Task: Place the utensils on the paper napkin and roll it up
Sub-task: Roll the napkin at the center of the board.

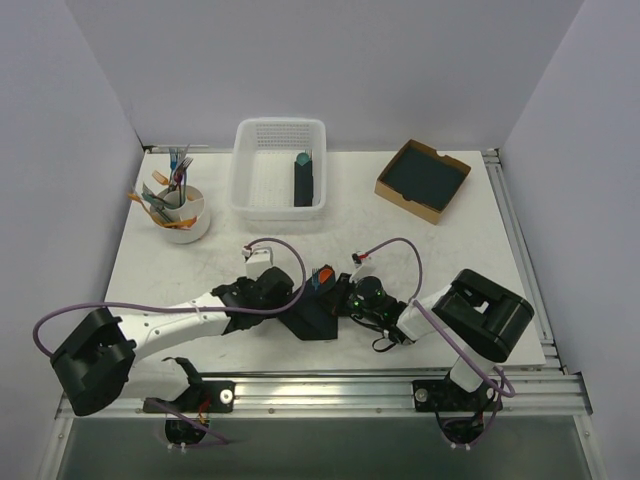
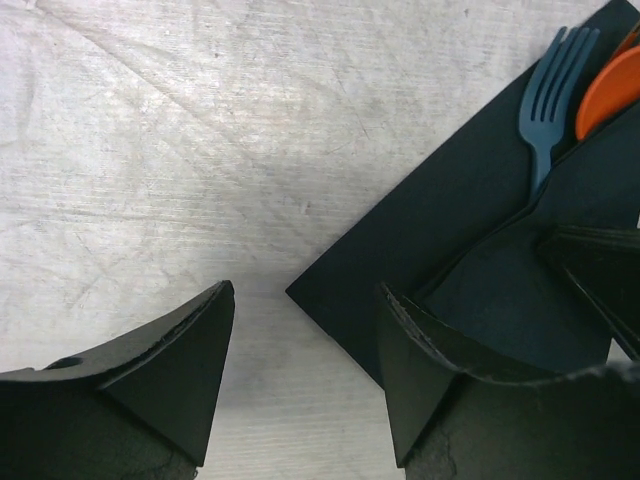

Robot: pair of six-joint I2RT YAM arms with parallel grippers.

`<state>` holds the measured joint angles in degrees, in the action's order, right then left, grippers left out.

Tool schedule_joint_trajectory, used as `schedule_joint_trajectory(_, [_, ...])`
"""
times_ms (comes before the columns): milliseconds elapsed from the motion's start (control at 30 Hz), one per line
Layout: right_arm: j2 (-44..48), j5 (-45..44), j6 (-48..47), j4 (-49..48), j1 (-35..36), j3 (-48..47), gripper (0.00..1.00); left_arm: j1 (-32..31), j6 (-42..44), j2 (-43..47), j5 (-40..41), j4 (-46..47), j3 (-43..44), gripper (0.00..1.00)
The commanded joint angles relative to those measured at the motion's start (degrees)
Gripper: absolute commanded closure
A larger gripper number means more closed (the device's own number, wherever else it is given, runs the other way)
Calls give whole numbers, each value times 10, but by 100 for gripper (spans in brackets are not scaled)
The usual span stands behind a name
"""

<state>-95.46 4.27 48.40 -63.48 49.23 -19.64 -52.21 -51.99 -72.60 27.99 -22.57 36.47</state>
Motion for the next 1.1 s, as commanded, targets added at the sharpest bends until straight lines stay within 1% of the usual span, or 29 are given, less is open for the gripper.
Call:
schedule_joint_trajectory(0, [0, -8, -10, 20, 6, -12, 96, 15, -20, -12, -33, 28, -3, 34])
schedule_joint_trajectory(133, [1, -8, -10, 23, 6, -17, 96, 25, -26, -31, -45, 25, -3, 35])
schedule_joint_trajectory(267, [-3, -6, -10, 21, 6, -16, 96, 33, -28, -54, -65, 38, -5, 38])
schedule_joint_trajectory(433, [-2, -4, -10, 21, 6, -17, 96, 37, -35, -62, -77, 64, -16, 46])
schedule_joint_trajectory(567, [-2, -4, -9, 23, 5, -18, 96, 37, -36, -66, -77, 66, -17, 54])
schedule_joint_trajectory(833, [-3, -4, -8, 25, 5, -20, 96, 38, -42, -71, -77, 65, -18, 65])
schedule_joint_trajectory(967, [-5, -3, -8, 25, 6, -22, 97, 38, -39, -69, -61, 46, -9, 75])
schedule_joint_trajectory(1000, [-5, -3, -9, 26, 6, -22, 97, 37, -40, -69, -58, 43, -7, 81])
schedule_joint_trajectory(1067, [-4, -3, -9, 28, 6, -22, 97, 38, -39, -69, -52, 38, -3, 90])
